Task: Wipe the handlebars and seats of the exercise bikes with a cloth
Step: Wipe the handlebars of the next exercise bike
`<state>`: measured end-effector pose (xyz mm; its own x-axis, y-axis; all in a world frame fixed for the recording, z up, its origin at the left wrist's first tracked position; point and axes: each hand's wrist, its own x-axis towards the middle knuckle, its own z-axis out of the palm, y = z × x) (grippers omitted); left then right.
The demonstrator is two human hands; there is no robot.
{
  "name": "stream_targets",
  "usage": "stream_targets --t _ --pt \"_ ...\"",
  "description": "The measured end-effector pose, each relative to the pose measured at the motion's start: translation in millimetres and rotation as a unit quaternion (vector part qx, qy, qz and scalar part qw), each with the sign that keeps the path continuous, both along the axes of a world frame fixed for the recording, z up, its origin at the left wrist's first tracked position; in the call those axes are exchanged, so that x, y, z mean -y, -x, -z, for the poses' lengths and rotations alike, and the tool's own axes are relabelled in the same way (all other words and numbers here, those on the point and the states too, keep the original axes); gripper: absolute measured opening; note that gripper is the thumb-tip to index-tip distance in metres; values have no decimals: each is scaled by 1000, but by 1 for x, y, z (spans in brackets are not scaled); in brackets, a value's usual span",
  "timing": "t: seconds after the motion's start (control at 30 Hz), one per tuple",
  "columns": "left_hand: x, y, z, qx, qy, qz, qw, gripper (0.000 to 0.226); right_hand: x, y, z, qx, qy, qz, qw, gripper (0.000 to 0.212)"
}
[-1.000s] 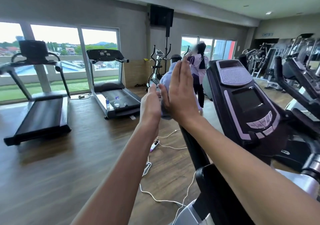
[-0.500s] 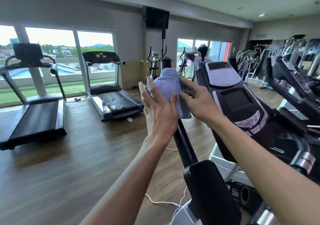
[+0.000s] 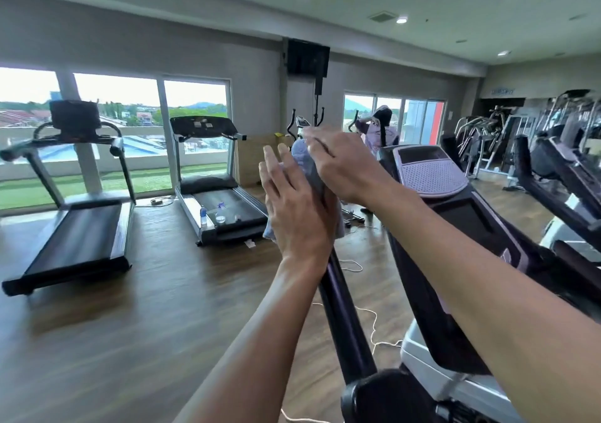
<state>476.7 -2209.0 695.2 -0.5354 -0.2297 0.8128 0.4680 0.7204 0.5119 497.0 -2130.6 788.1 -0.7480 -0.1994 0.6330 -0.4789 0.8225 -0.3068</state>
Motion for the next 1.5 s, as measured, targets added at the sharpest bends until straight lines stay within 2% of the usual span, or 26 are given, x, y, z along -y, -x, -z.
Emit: stream_targets --t 0.07,0.2,0.3,0.5,0.57,0.7,0.8,0.9,1.03,1.17,1.3,1.5 --pt "0 -6 -2 -31 14 -7 999 87 0 4 2 -4 15 -6 1000 42" --pt "0 2 -1 -92 74 -37 992 60 -3 3 5 6 90 -42 995 47" --pt "0 8 2 -121 77 -27 989 61 -6 1 4 36 148 -49 987 50" --pt "2 -2 7 -120 45 -6 992 37 -4 -3 6 42 125 -44 990 57" --pt "2 -8 12 -116 50 3 992 38 -2 -3 9 38 125 -39 991 56" --pt "-4 -6 11 -31 113 -27 993 66 0 -1 14 30 140 -52 988 48" --pt "-1 7 0 20 118 -58 991 83 0 0 14 27 141 -53 988 48" --pt "-1 0 5 33 88 -34 995 71 1 -1 15 24 146 -49 988 50" --pt "2 -40 32 119 45 27 991 64 5 -3 19 29 151 -55 987 52" --pt "2 -32 22 150 47 20 987 68 6 -5 20 23 165 -59 984 48" --pt "0 -12 7 144 53 -21 988 82 8 -4 21 35 162 -60 984 47" --pt "-2 -64 37 203 56 31 977 70 12 -5 21 41 137 -53 988 48"
